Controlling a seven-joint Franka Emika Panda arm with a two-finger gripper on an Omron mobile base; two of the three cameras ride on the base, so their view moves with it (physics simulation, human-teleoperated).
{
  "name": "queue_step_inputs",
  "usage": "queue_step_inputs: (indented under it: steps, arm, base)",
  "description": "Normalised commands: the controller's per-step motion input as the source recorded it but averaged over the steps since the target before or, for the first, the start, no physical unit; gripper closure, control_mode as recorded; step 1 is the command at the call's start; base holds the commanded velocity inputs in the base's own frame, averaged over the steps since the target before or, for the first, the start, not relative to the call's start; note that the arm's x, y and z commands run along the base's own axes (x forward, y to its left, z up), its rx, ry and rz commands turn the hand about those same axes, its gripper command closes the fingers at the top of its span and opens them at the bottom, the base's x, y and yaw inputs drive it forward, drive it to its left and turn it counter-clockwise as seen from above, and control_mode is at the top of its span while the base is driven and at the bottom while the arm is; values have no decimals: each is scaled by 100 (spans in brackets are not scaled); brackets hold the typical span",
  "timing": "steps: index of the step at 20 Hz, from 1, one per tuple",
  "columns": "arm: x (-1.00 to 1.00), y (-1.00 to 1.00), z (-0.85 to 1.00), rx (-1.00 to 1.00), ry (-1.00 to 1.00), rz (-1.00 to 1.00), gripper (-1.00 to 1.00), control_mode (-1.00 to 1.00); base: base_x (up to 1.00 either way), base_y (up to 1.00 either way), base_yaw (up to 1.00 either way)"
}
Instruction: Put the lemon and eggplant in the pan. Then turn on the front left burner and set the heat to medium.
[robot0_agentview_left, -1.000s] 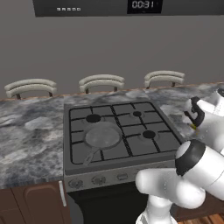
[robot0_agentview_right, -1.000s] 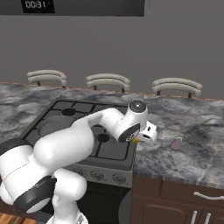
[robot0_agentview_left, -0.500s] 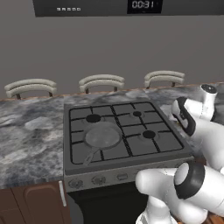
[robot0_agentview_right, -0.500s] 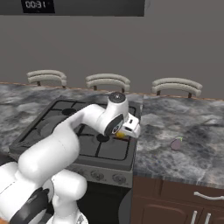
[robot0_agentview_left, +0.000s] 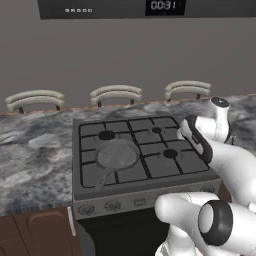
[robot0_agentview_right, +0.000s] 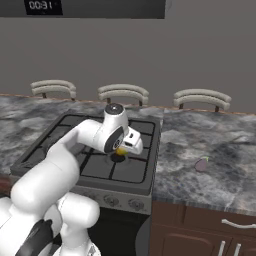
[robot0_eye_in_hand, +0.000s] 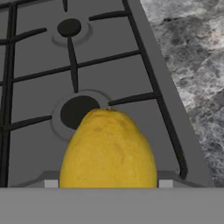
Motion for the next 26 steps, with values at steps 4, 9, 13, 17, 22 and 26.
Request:
queue_step_inputs:
  steps: [4,9,13,17,22,26]
  arm:
    - [17,48,3,0,4,9,100,-100]
    - [19,47,5,0,7,8,100,-100]
    - [29,48,1,0,7,5,100,-100]
    - [25,52,0,0,11,3,100,-100]
    - [11,54,0,0,15,1,100,-100]
    - [6,49,0,0,10,0,100,-100]
  base:
    - [0,0,0]
    - [0,0,0]
    - [0,0,0]
    - [0,0,0]
    - [0,0,0]
    - [0,0,0]
